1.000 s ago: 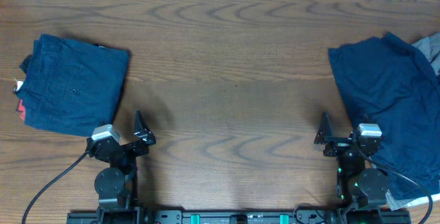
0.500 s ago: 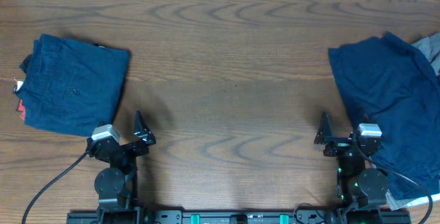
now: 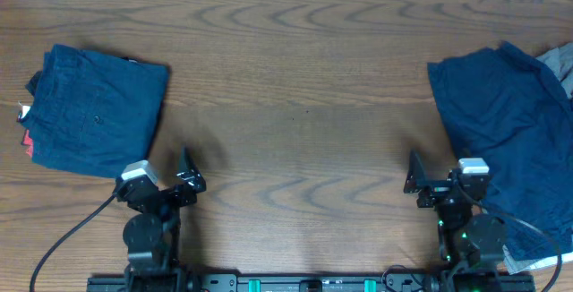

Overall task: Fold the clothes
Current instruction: 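Reach the right gripper to the right pile and grasp the navy shorts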

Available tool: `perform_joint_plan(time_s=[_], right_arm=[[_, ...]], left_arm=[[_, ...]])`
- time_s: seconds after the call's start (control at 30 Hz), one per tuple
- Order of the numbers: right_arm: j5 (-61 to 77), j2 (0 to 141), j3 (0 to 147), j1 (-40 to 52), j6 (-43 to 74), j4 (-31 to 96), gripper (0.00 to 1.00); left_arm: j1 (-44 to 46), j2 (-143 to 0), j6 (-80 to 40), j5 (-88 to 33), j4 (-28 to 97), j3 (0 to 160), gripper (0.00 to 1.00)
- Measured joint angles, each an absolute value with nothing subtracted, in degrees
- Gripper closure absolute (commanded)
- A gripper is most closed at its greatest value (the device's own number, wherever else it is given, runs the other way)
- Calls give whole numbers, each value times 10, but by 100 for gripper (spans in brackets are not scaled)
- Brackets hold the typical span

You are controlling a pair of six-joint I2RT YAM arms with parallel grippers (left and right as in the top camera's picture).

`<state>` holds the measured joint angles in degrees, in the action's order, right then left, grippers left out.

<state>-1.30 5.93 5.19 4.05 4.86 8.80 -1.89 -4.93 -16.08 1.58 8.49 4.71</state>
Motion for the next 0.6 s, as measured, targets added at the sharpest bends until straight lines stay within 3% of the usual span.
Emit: perform_joint_plan(time_s=[0.2,0.6], right_arm=[[-24,223,193,40,24,135,1],[-72,729,533,2,10,345,1]], left_arm=[[-19,-192,-165,12,155,166,2],[-19,-516,-161,6,290,398,2]])
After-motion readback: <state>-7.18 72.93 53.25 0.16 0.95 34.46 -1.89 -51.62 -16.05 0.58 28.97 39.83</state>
